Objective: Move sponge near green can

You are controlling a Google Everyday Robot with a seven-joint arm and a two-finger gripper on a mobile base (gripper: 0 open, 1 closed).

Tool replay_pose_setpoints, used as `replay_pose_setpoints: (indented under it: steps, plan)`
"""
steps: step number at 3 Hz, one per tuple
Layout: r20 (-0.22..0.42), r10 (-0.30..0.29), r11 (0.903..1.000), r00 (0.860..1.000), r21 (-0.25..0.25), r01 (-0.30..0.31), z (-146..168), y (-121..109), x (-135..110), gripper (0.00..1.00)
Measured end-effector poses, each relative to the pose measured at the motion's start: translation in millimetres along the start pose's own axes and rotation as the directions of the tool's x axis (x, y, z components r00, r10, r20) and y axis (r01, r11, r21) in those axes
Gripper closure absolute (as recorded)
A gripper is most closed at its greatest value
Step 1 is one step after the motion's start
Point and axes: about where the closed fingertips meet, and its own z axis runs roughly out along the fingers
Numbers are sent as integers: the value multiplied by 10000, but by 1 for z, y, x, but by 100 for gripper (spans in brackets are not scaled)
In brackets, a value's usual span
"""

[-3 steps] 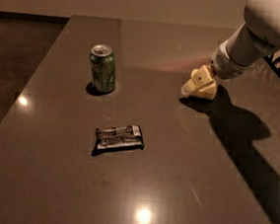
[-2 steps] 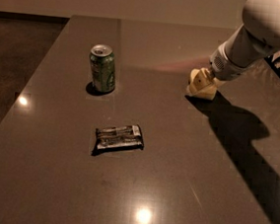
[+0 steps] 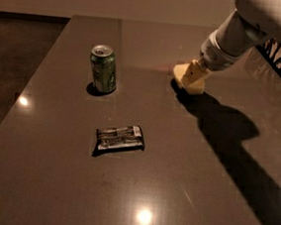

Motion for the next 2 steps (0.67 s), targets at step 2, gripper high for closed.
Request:
replay_pose_setpoints:
  steps: [2]
  plan:
    - [346, -2189, 9656, 9751, -1357, 2216, 21, 64, -57, 100]
